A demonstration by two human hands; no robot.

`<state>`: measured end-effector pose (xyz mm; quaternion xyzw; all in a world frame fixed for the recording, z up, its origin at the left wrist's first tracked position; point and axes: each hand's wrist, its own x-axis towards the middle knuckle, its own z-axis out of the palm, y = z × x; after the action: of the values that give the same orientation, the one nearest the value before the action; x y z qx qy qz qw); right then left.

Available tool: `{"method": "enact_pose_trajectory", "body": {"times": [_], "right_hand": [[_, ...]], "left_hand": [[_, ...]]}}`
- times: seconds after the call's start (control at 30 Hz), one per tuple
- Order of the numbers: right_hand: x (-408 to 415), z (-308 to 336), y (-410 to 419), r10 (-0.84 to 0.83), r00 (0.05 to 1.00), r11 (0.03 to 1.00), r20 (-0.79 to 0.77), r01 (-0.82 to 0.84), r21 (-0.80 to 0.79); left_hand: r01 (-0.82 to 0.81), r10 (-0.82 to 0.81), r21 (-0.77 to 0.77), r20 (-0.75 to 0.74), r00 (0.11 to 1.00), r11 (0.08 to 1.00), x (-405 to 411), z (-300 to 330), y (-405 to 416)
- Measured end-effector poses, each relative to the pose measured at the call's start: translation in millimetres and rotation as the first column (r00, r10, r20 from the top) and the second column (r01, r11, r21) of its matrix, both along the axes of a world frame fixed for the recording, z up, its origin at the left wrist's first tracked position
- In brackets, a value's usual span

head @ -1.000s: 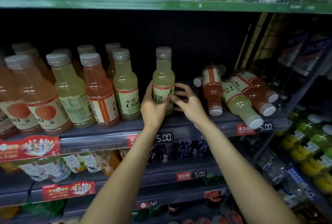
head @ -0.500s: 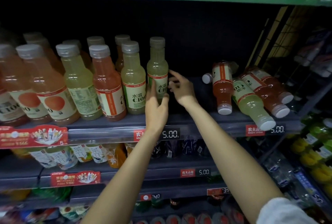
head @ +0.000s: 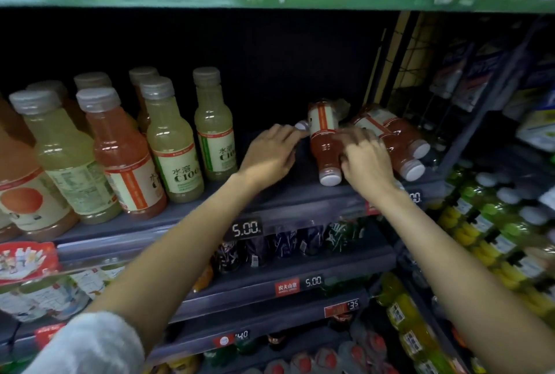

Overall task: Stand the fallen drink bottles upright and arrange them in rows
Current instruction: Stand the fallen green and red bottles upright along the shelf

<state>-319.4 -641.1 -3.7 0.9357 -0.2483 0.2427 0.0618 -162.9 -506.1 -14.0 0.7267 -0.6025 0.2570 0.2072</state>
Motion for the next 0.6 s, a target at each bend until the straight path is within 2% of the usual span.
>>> {"method": "enact_pose_trajectory", "body": {"times": [0.13, 0.2, 0.27, 0.4, 0.43, 0.5, 0.6], "right_hand": [[-1, -3, 2, -0.104, 0.993, 0.995, -0.057, 0.104, -0.004], [-1, -3, 2, -0.176, 0.977, 0.984, -0.120, 0.180, 0.015], [-1, -2, 1, -0.217, 0.960, 0.974, -0.176, 0.224, 0.019], [-6, 0, -5, -0.180, 0.968, 0.976, -0.173, 0.198, 0.095], [-8, 2, -7, -0.168, 0.972, 0.975, -0.164, 0.188, 0.119], [-10, 3, -11, -0.151, 0.976, 0.975, -0.159, 0.173, 0.141], [-11, 3, -13, -0.151, 0.972, 0.976, -0.177, 0.176, 0.132]], "left_hand": [[0.022, -0.076, 0.227, 0.232, 0.970, 0.974, 14, 7, -45], [0.021, -0.107, 0.317, 0.255, 0.961, 0.948, 15, 6, -58], [0.039, -0.109, 0.291, 0.230, 0.967, 0.956, 15, -1, -64], [0.034, -0.091, 0.172, 0.333, 0.939, 0.984, 16, -13, -61], [0.058, -0.090, 0.121, 0.287, 0.954, 0.991, 14, -16, -58], [0.112, -0.109, -0.021, 0.104, 0.989, 0.994, 6, -16, -47], [0.113, -0.133, -0.131, -0.150, 0.980, 0.985, -14, -9, -22]]}}
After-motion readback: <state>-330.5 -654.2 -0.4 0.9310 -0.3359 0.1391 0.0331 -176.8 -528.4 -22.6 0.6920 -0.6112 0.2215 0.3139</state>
